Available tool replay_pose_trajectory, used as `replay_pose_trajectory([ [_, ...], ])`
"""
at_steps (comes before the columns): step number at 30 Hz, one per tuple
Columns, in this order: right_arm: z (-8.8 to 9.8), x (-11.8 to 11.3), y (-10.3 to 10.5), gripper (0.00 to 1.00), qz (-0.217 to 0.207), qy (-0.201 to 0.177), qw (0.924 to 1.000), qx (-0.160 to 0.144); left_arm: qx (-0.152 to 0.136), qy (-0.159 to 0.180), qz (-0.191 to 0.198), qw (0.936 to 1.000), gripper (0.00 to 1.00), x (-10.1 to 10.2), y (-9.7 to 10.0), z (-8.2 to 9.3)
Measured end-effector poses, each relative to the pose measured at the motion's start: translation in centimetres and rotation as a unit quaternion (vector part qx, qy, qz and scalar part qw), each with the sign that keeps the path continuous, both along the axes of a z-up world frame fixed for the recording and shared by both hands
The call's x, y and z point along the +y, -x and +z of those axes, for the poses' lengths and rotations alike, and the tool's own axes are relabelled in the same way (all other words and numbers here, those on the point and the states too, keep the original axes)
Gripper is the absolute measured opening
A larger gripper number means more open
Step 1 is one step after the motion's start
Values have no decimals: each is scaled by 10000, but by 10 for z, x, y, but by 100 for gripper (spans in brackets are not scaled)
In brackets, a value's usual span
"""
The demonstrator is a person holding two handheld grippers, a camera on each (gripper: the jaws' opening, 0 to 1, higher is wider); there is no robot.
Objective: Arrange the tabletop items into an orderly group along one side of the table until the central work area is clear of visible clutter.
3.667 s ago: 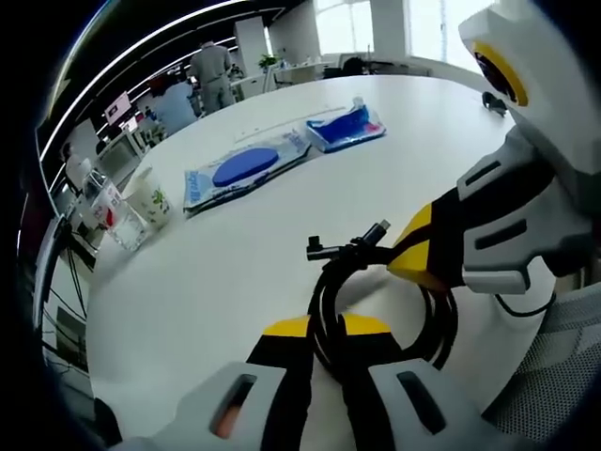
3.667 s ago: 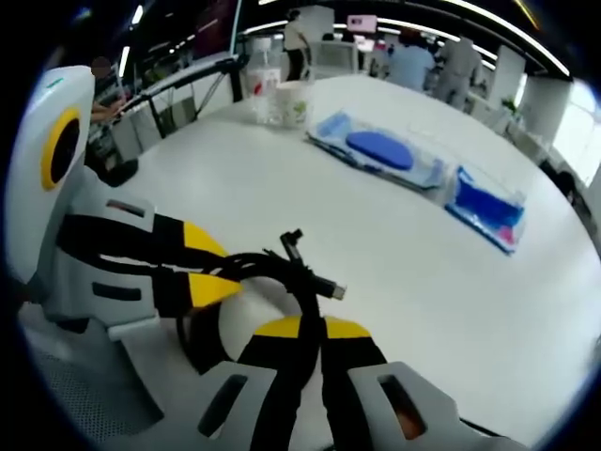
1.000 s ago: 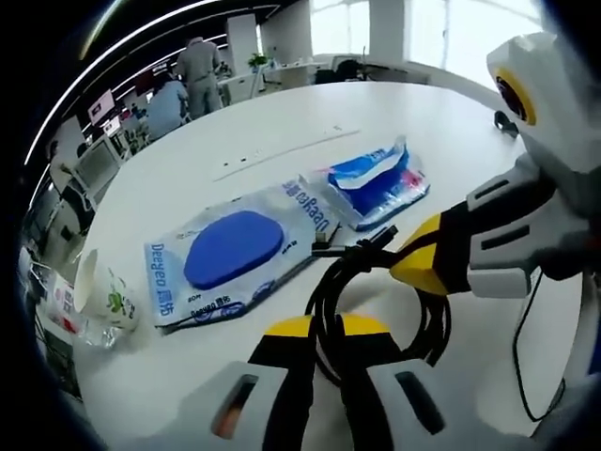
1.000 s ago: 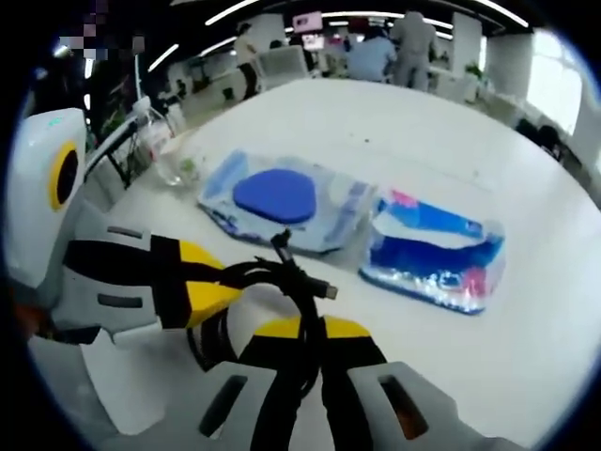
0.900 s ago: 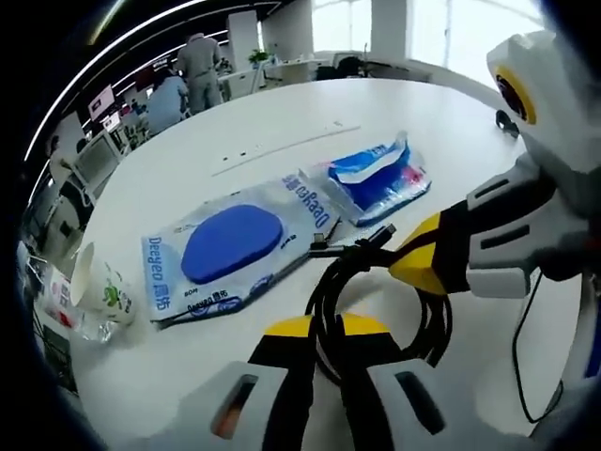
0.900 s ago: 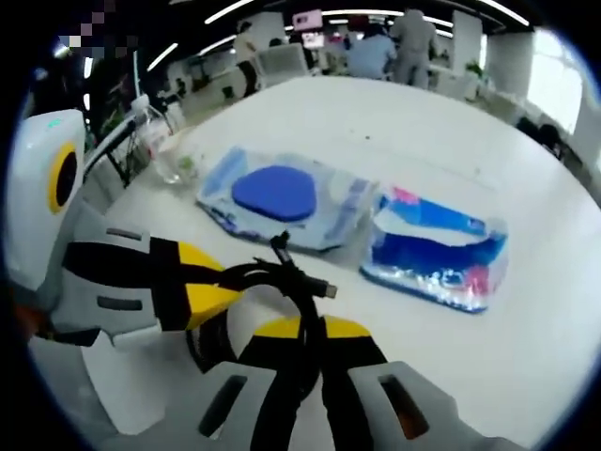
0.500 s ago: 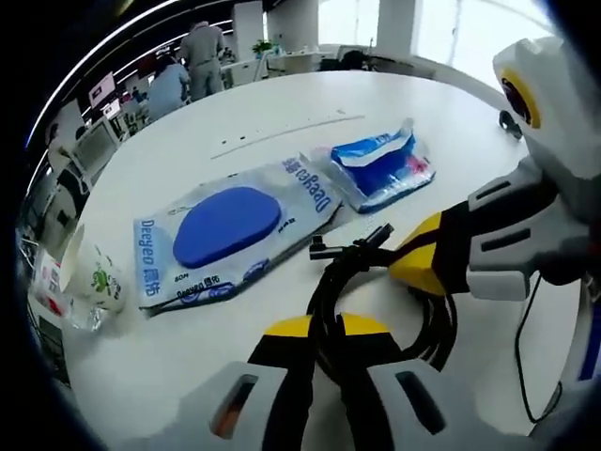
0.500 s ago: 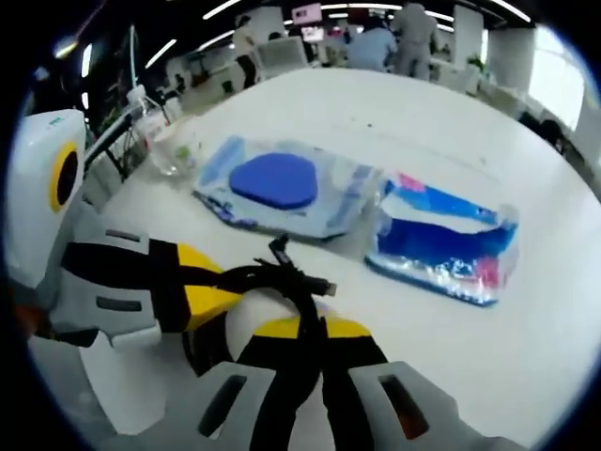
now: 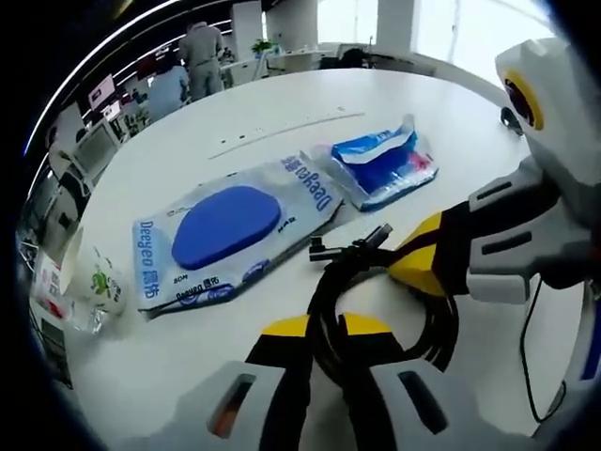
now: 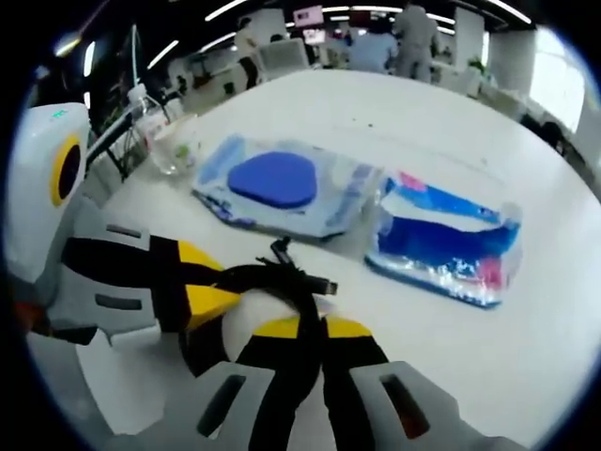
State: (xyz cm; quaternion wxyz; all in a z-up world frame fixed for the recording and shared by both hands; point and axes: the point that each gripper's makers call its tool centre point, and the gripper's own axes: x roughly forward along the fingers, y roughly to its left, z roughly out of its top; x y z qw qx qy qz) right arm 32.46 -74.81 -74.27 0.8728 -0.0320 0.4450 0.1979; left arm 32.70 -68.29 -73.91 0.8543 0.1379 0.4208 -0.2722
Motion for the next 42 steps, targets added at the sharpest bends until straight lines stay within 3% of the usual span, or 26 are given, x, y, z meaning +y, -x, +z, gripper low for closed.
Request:
replay_pose_trajectory([
  [15, 0, 1, -1, 6, 78, 22, 9999, -129, -73, -57, -92, 9999, 12, 0, 0, 0],
  [20, 3, -3, -1, 18, 94, 101, 9998, -172, 47, 24, -18, 10000, 15, 3, -1, 0],
  [27, 9, -12, -1, 19, -163, -43, 9995, -268, 117, 123, 6, 9999, 19, 5, 3, -1],
  [42, 14, -18, 9, 27, -372, -196, 9987, -282, -83, 465, 91, 9988, 20, 4, 4, 18],
])
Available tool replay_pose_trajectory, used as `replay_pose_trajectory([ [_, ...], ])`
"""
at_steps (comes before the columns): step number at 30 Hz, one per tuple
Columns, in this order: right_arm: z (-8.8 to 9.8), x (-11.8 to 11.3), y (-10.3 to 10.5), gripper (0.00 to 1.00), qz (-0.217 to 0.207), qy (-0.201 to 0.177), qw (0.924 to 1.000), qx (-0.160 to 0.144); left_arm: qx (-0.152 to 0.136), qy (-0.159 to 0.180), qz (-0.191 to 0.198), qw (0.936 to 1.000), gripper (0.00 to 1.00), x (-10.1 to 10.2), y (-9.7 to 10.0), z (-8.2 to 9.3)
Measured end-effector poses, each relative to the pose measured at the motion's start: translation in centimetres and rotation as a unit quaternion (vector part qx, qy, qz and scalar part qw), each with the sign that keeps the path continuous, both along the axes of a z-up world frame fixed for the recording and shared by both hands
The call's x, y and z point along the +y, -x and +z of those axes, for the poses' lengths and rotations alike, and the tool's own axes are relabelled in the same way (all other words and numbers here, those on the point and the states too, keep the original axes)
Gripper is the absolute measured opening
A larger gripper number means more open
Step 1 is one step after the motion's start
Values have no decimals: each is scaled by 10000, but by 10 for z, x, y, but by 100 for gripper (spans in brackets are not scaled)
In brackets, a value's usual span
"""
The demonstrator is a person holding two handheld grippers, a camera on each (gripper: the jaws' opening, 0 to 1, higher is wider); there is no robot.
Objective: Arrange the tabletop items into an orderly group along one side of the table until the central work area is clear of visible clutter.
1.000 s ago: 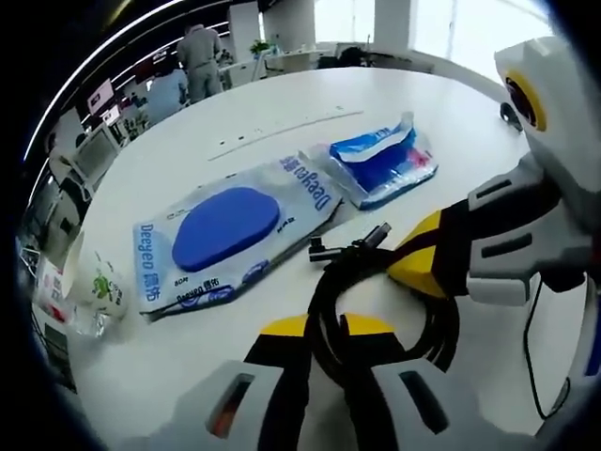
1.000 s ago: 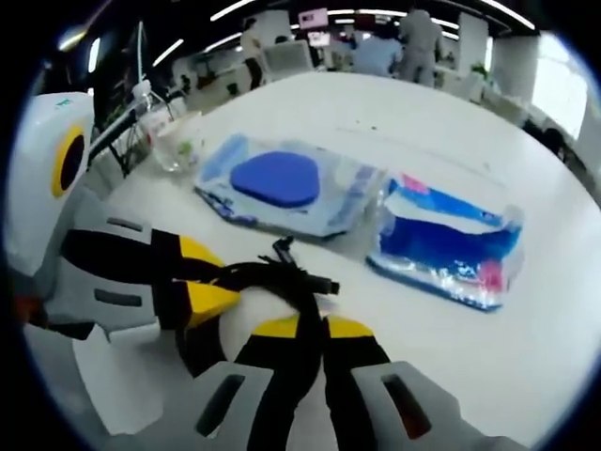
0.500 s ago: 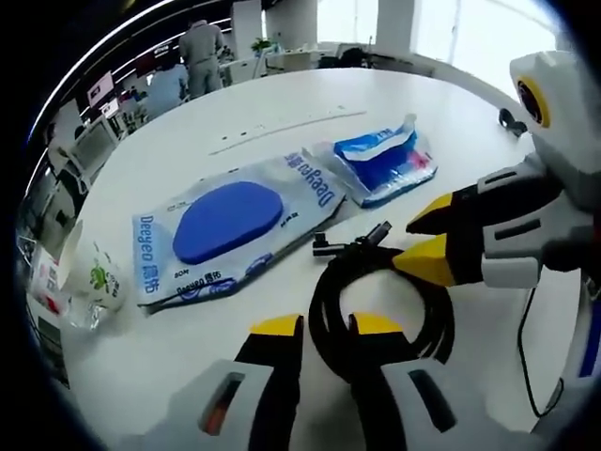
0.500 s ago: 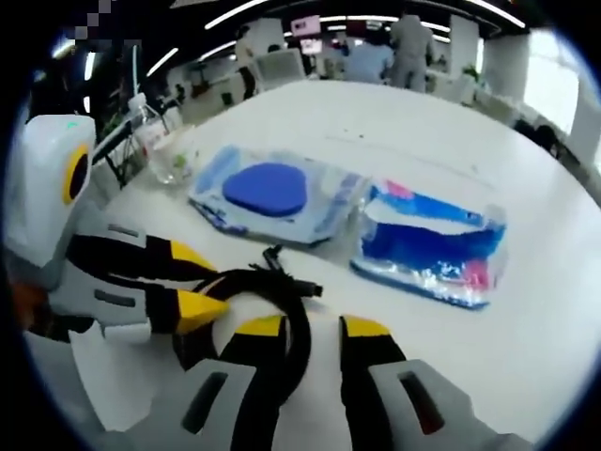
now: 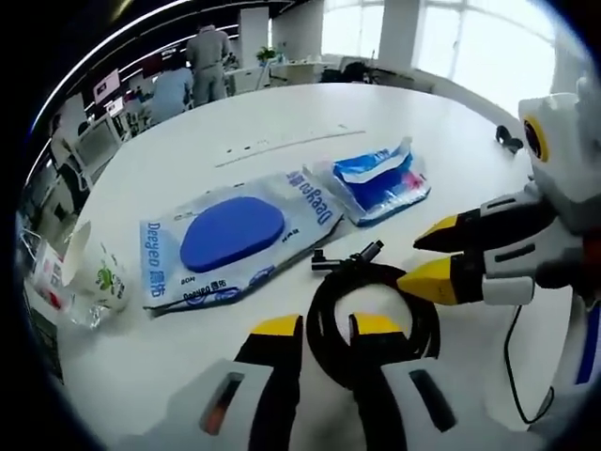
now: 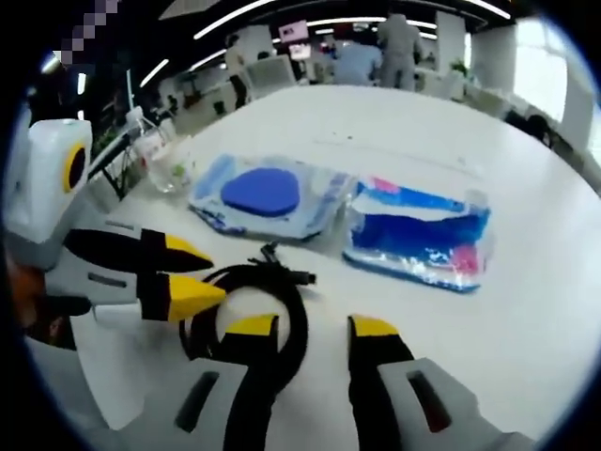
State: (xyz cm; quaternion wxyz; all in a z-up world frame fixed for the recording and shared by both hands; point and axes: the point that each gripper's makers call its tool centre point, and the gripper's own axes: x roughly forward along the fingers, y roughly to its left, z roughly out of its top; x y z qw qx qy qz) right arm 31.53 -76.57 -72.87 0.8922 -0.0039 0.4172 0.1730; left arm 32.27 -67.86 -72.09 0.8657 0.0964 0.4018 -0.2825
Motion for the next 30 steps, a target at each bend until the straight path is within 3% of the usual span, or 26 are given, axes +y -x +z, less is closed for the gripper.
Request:
replay_pose_trajectory([
  [7, 5, 2, 5, 39, -4, -18, 10000, -44, 63, 234, 211, 9995, 24, 6, 7, 0],
  [13, 7, 4, 12, 44, 10, -32, 10000, -48, -59, 255, 347, 9991, 32, 12, 7, 8],
  [23, 4, 4, 28, 54, -20, -89, 9999, 40, -51, 352, 292, 9989, 39, 16, 13, 15],
  [27, 10, 5, 30, 57, -92, -203, 9997, -34, -78, 411, 306, 9987, 48, 17, 15, 21],
  [30, 12, 6, 31, 61, -66, -239, 9997, -57, -50, 455, 287, 9985, 48, 18, 17, 22],
])
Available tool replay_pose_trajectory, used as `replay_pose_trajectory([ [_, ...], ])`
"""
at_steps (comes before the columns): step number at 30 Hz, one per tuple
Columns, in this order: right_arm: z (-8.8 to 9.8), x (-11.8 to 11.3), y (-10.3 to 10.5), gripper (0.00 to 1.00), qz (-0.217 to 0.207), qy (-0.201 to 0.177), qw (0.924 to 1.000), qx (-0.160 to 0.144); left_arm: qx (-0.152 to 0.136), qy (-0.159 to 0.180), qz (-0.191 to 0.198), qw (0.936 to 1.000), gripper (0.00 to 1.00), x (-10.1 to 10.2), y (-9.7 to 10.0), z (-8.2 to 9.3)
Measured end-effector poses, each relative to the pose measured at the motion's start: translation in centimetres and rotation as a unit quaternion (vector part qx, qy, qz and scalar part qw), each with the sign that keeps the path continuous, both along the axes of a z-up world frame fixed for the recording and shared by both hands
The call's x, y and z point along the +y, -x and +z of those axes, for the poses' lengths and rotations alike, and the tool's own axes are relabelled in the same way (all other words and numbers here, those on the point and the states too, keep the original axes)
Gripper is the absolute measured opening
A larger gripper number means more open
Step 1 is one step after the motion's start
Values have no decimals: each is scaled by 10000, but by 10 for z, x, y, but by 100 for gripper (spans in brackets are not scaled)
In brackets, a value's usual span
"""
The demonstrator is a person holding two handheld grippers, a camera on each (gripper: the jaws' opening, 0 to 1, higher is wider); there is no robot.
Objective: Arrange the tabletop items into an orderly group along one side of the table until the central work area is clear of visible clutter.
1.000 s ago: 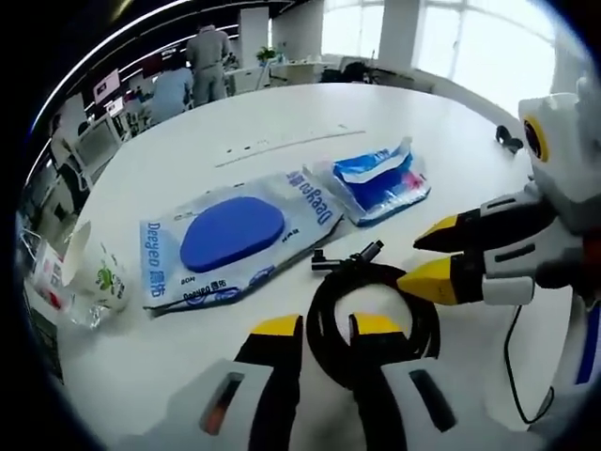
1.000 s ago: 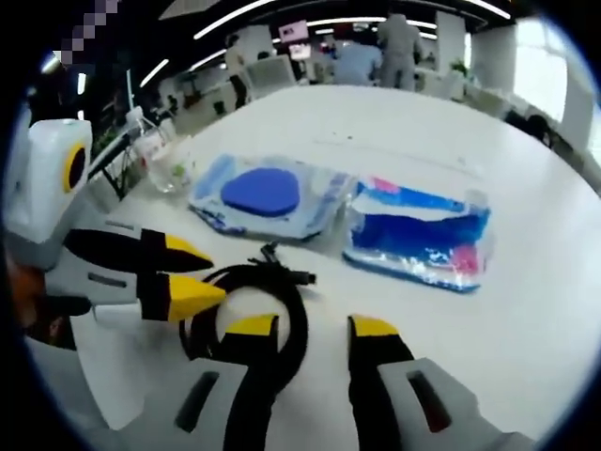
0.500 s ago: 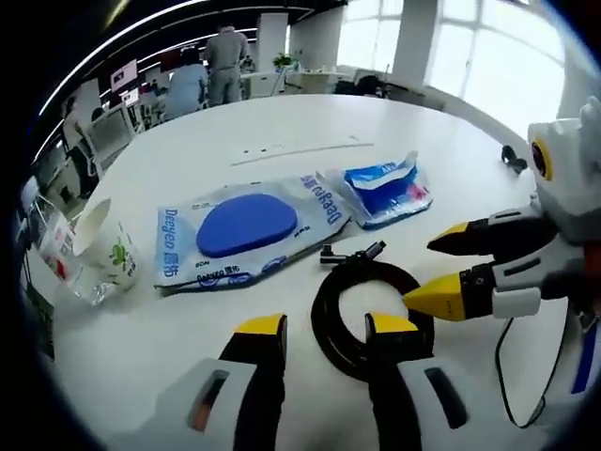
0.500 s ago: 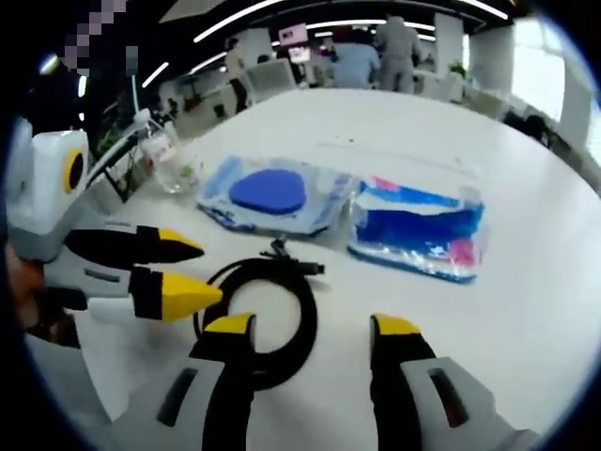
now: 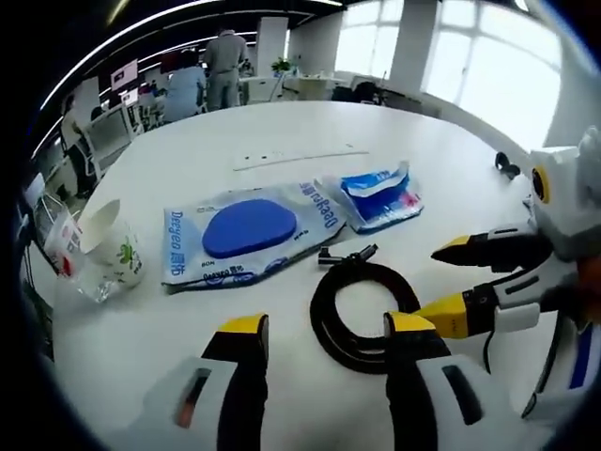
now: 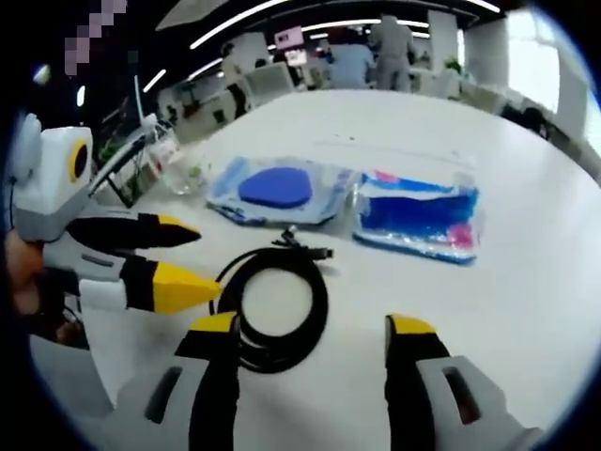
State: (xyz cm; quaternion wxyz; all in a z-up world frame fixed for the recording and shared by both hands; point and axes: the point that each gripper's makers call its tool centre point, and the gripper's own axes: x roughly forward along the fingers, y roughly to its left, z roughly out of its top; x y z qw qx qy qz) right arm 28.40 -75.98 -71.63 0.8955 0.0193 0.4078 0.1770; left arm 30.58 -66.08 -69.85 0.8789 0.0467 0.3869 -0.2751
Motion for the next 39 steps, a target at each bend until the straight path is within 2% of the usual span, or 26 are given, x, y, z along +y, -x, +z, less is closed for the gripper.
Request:
replay_pose_trajectory([
  [1, 1, 0, 0, 63, -24, -36, 10000, -1, 72, 5, -2, 10000, 49, 1, 2, -1],
  [3, 2, 4, 0, 67, 2, -138, 9999, -3, 34, 118, 68, 9999, 52, 2, 2, 3],
  [7, 6, 9, 2, 73, 161, -69, 9998, -48, 10, 160, 38, 9999, 56, 4, 6, 7],
  [14, 13, 19, 10, 84, 249, -313, 9992, -85, -16, 143, 255, 9996, 67, 20, 7, 13],
  [20, 17, 17, 20, 88, 221, -332, 9991, -126, -70, 153, 358, 9992, 74, 28, 16, 19],
  [27, 20, 14, 35, 93, 200, -324, 9992, -151, -27, 146, 347, 9993, 75, 32, 32, 17],
  [29, 18, 13, 41, 93, 201, -329, 9992, -61, -34, 196, 320, 9993, 76, 32, 36, 19],
  [39, 15, 4, 66, 100, 83, -388, 9992, -61, -163, 297, 390, 9987, 81, 40, 50, 25],
])
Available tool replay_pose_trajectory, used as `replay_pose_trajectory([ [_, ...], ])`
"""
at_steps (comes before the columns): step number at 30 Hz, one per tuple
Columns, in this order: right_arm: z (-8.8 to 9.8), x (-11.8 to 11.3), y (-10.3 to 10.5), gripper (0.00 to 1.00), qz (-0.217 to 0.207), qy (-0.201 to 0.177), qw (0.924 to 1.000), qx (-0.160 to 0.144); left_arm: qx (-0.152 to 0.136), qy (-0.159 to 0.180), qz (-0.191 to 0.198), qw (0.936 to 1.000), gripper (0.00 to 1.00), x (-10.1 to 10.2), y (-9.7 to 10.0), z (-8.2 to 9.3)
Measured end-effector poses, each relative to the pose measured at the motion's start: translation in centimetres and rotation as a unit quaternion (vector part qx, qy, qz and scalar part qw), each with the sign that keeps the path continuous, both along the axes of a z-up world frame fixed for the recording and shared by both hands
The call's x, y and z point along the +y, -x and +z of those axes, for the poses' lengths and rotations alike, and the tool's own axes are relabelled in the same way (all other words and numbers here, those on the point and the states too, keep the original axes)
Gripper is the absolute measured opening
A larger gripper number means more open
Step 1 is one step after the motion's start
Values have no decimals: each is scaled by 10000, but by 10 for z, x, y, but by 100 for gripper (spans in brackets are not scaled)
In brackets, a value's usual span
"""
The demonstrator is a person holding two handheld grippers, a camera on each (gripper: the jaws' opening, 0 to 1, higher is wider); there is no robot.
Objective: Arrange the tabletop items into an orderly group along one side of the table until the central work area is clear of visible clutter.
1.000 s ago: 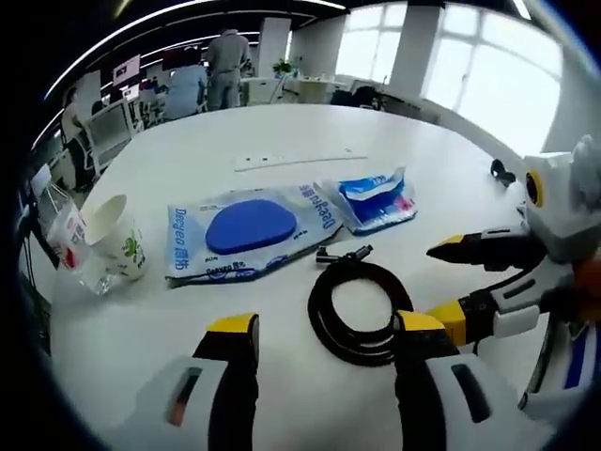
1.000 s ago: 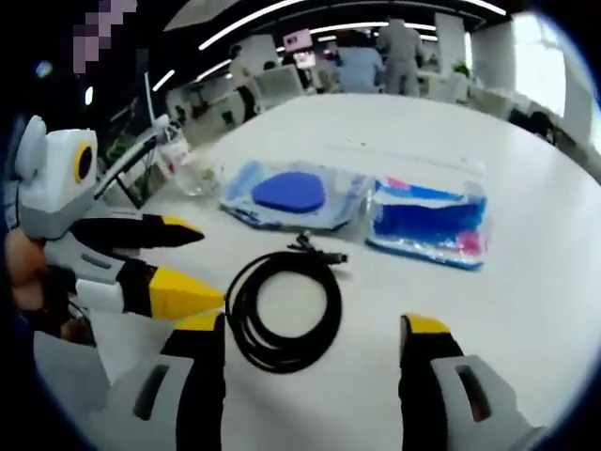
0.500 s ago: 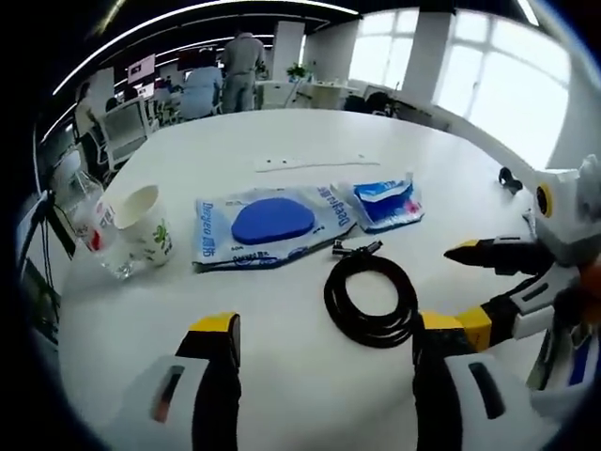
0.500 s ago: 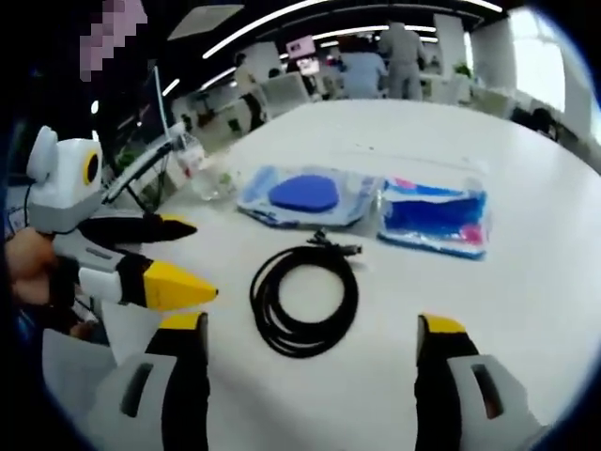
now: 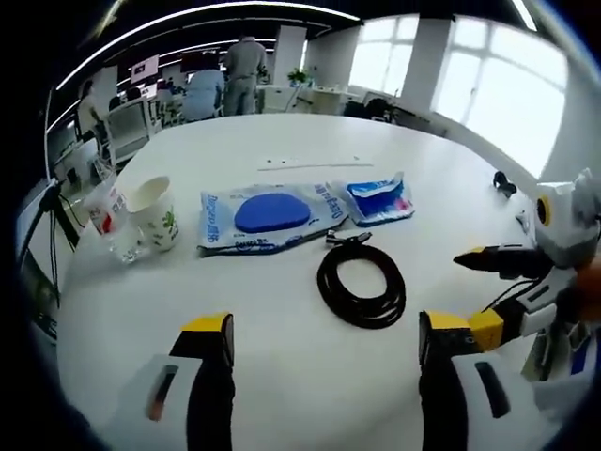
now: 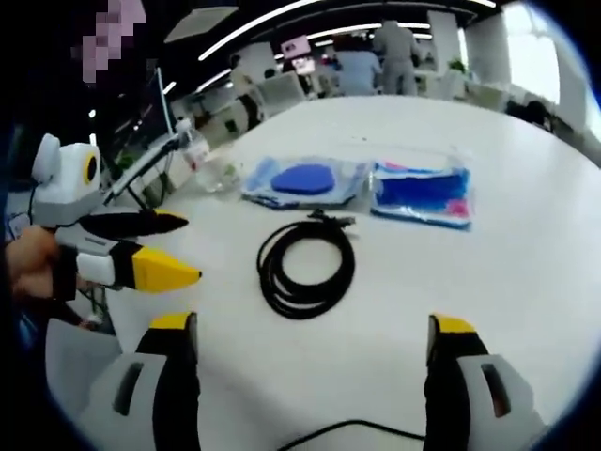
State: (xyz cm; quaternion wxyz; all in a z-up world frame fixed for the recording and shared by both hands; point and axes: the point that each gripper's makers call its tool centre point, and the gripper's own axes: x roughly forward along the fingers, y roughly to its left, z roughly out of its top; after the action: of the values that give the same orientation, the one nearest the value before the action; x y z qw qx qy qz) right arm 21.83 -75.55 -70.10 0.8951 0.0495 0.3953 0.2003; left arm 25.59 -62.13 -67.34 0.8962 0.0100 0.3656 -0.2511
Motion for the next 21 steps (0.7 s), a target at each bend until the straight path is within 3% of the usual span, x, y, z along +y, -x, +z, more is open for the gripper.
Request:
replay_pose_trajectory([
  [11, 1, -3, 20, 100, -160, -172, 9996, -183, -222, 45, -113, 9997, 85, 14, 25, 7],
  [15, 7, -2, 25, 100, -214, -241, 9984, -455, -243, 61, -4, 9997, 85, 22, 33, 5],
  [21, 10, -2, 40, 100, -161, -282, 9977, -598, -283, 161, -40, 9995, 87, 26, 49, 7],
])
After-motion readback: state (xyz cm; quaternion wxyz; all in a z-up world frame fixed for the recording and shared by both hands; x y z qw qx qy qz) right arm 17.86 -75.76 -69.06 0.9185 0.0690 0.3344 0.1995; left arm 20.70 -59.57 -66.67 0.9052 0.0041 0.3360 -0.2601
